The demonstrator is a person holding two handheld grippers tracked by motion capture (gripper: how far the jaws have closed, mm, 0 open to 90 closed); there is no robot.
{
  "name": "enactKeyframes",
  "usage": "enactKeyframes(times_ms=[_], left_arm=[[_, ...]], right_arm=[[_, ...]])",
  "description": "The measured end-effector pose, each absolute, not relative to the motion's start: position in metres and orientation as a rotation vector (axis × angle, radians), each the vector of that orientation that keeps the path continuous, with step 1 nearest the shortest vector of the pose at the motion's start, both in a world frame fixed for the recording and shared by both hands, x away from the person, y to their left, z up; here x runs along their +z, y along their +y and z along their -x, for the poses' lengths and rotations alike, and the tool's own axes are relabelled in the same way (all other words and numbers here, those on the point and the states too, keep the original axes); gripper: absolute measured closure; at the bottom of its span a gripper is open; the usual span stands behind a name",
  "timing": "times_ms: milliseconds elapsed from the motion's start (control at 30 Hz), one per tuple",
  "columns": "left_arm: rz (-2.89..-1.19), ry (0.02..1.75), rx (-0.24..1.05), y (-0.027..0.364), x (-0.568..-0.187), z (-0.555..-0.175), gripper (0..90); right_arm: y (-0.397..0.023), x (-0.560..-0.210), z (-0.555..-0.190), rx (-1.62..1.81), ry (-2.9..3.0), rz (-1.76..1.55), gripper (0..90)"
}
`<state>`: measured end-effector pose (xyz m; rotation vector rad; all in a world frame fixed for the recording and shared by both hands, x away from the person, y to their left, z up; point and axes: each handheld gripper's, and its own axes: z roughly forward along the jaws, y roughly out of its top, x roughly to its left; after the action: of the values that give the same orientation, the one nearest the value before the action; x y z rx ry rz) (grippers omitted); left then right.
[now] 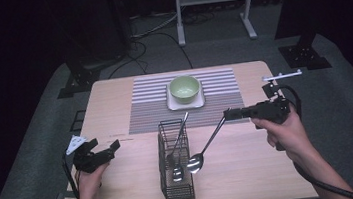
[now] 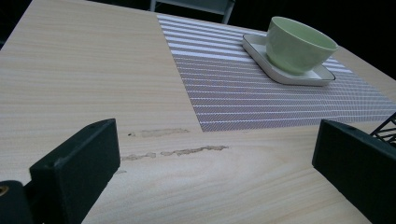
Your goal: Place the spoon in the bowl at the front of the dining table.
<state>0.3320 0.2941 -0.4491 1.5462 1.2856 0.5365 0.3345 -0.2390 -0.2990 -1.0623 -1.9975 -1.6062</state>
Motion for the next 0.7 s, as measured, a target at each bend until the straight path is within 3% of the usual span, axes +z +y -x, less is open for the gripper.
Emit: enactKeyframes(times_ms=[700], left_arm=[[-1.544, 1.288, 0.534, 0.293, -0.45, -0.333, 0.0]], right_arm=[[-0.267, -0.313, -0.333, -1.607, -1.975, 1.138, 88.6]])
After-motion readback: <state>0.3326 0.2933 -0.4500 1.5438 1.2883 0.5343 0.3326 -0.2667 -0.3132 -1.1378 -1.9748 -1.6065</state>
